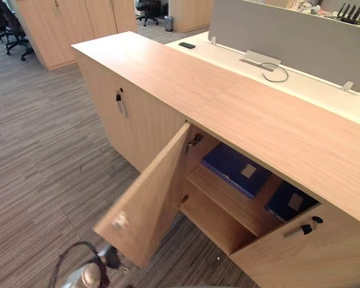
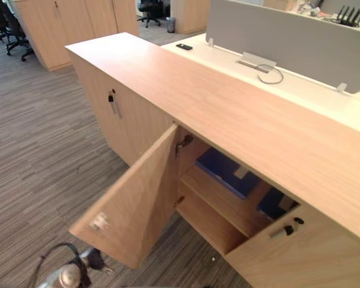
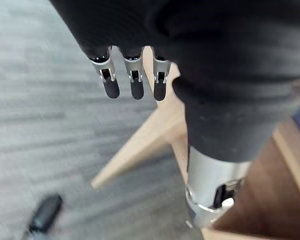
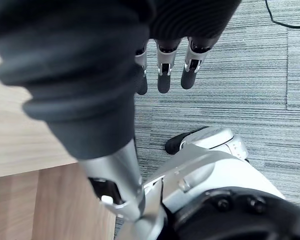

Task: Walk over to the cabinet, pick up the folder, carry it to the office cabinet, place the folder inside the office cabinet, then close the office cabinet door

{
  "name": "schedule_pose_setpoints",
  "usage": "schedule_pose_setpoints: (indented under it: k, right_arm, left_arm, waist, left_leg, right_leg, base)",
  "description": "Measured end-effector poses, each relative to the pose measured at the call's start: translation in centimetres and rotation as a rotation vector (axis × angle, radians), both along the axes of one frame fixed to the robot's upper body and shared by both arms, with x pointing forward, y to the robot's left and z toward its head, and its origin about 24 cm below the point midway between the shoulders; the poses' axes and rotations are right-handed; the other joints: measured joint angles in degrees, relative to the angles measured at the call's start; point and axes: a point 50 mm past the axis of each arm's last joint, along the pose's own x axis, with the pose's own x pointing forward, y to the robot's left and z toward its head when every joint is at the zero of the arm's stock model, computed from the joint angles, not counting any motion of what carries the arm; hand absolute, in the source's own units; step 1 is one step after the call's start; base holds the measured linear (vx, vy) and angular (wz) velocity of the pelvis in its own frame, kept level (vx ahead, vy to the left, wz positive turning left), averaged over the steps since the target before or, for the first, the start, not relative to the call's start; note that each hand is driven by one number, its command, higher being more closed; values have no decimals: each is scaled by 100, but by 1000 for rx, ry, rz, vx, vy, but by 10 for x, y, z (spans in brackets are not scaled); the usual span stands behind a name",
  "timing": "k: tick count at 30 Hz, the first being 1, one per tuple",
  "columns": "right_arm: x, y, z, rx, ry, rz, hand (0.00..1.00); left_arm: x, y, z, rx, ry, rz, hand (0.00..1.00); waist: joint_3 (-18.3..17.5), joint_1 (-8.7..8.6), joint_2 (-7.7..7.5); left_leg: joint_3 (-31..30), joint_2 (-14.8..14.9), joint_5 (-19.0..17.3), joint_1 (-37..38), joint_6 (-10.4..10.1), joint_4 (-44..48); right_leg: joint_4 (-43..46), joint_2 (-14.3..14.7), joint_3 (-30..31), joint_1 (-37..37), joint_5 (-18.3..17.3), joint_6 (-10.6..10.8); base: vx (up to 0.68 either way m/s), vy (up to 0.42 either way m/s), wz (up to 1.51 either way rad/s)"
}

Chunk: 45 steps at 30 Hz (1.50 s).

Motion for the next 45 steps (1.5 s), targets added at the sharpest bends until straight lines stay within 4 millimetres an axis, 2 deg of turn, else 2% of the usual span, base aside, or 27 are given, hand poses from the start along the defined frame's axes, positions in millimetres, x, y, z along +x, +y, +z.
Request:
schedule_pose_setpoints:
  k: [1, 3, 4, 6, 8, 11, 20, 25, 28, 30, 31, 32, 33, 35, 36, 37, 38, 39, 40, 41, 42, 44, 45]
  right_arm:
    - [0, 0, 0, 0, -1, -1, 0]
    - [0, 2, 0, 17, -8, -2, 0]
    - [0, 3, -1, 20, -8, -3, 0]
    - [0, 3, -1, 22, -10, -3, 0]
    - [0, 3, -1, 22, -10, -2, 0]
    - [1, 1, 0, 20, -12, 0, 0]
    - [6, -2, 0, 22, -28, 10, 0]
    - [13, -4, 1, 17, -44, 51, 0]
    - [19, -7, 2, 9, -56, 60, 0]
    - [22, -10, 2, 1, -59, 96, 0]
    - [23, -10, 3, -1, -62, 97, 0]
    - [23, -11, 3, -3, -62, 103, 0]
    - [22, -12, 3, -8, -59, 115, 0]
    - [20, -15, 4, -14, -50, 120, 0]
    - [17, -17, 4, -17, -39, 120, 0]
    - [12, -18, 3, -13, -18, 111, 0]
    - [10, -19, 3, -11, -9, 100, 0]
    - [9, -21, 3, -15, -11, 78, 0]
    - [14, -26, 5, -29, -31, 30, 0]
    - [16, -30, 6, -41, -42, 8, 0]
    - [19, -33, 7, -56, -62, 3, 0]
    - [23, -32, 8, -60, -87, -17, 0]
    - [24, -32, 9, -67, -103, -25, 0]
  left_arm:
    - [-3, -10, -1, -47, 19, -16, 0]
    - [-6, -52, 4, -278, 58, -68, 0]
    - [-6, -64, 9, -338, 50, -89, 0]
    - [0, -102, 27, -541, -1, -147, 0]
    - [8, -122, 39, -652, -29, -168, 0]
    - [16, -127, 44, -688, -48, -167, 0]
    - [12, -125, 40, -717, -4, -121, 0]
    - [13, -108, 20, -713, 61, 47, 0]
    - [8, -85, -6, -659, 133, 224, 0]
    - [2, -64, -22, -624, 167, 412, 0]
    - [-3, -55, -27, -610, 176, 488, 0]
    - [-11, -41, -34, -575, 179, 596, 0]
    - [-21, -26, -42, -544, 188, 721, 0]
    - [-35, -10, -50, -499, 196, 880, 0]
    - [-46, 1, -55, -462, 207, 983, 0]
    - [-54, 16, -57, -422, 189, 1089, 0]
    - [-54, 21, -57, -408, 184, 1117, 0]
    - [-57, 27, -58, -397, 186, 1165, 0]
    - [-67, 28, -62, -392, 215, 1240, 0]
    - [-72, 29, -63, -395, 222, 1282, 0]
    - [-82, 28, -65, -404, 227, 1353, 0]
    - [-96, 26, -67, -419, 241, 1446, 0]
    - [-108, 22, -68, -436, 251, 1518, 0]
  waist:
    - [-9, -1, -6]
    - [-104, -64, -28]
    - [-127, -92, -20]
    - [-207, -158, -5]
    - [-218, -164, 15]
    - [-238, -181, 61]
    - [-212, -228, 159]
    - [-159, -279, 247]
    - [-57, -315, 324]
    - [38, -332, 364]
    - [75, -321, 370]
    - [124, -281, 378]
    - [175, -234, 372]
    - [243, -161, 385]
    - [326, -124, 429]
    - [433, -113, 421]
    - [474, -101, 404]
    - [544, -59, 357]
    - [592, -49, 393]
    - [627, -31, 411]
    - [702, 56, 440]
    - [738, 189, 473]
    - [735, 229, 604]
  left_leg:
    - [20, 16, 1, 4, -2, 0]
    - [99, 91, 9, 13, -14, -21]
    - [108, 111, 26, 15, -44, -34]
    - [121, 176, 69, 38, -97, -118]
    - [142, 239, 134, 127, -146, -219]
    - [143, 306, 247, 195, -177, -387]
    - [203, 289, 301, 311, -178, -541]
    - [200, 269, 298, 286, -166, -521]
    - [182, 274, 214, 192, -81, -331]
    - [165, 320, -55, 26, 135, 120]
    - [164, 345, -216, -31, 368, 383]
    - [169, 409, -426, -97, 714, 851]
    - [62, 482, -511, -269, 972, 1505]
    - [-364, 515, -427, -465, 1106, 2228]
    - [-730, 511, -269, -546, 1095, 2655]
    - [-1124, 450, 102, -657, 867, 3081]
    - [-1258, 410, 294, -723, 809, 3257]
    - [-1471, 287, 188, -823, 625, 3567]
    - [-1659, -97, -539, -878, 446, 3817]
    - [-1681, -299, -844, -889, 456, 3886]
    - [-1667, -666, -1316, -890, 460, 3877]
    - [-1526, -1122, -1447, -809, 452, 3370]
    - [-1469, -1234, -1348, -629, 408, 2606]
  right_leg:
    - [-3, 18, 25, -5, 8, -2]
    - [-43, 78, 89, -25, 35, -31]
    - [-58, 88, 92, -26, 40, -37]
    - [-100, 167, 98, -34, 45, -45]
    - [-106, 242, 113, -22, 51, -56]
    - [-160, 342, 111, -22, 70, -88]
    - [-213, 379, 102, 21, 80, -110]
    - [-202, 359, 101, 5, 77, -114]
    - [-188, 351, 101, -4, 63, -133]
    - [-153, 352, 126, 7, 14, -176]
    - [-127, 359, 179, 17, -12, -182]
    - [-107, 390, 304, 43, -93, -247]
    - [-99, 421, 457, 108, -110, -280]
    - [-102, 464, 679, 210, -113, -307]
    - [-95, 513, 822, 303, -126, -355]
    - [-93, 541, 969, 419, -136, -417]
    - [-70, 540, 1024, 441, -142, -441]
    - [-30, 501, 1153, 489, -157, -496]
    - [67, 445, 1358, 473, -210, -578]
    - [137, 430, 1468, 456, -229, -607]
    - [270, 437, 1674, 438, -264, -618]
    - [458, 485, 1864, 389, -367, -555]
    - [593, 655, 1981, 380, -450, -487]
  base:
    - [-50, -6, -18]
    - [-38, -15, -21]
    - [-22, -22, -12]
    - [-7, -32, -7]
    - [15, -38, -7]
    - [25, -26, 0]
    - [21, 4, -2]
    - [0, 0, 0]
    - [0, 0, 0]
    - [-17, 11, -7]
    - [-28, 2, -25]
    - [-41, -13, -47]
    - [-44, -33, -56]
    - [-14, -64, -62]
    - [20, -84, -68]
    - [28, -66, -54]
    - [29, -62, -47]
    - [41, 25, -57]
    - [38, 61, -65]
    - [54, 141, -83]
    - [39, 173, -80]
    - [25, 195, -82]
    - [7, 158, -64]
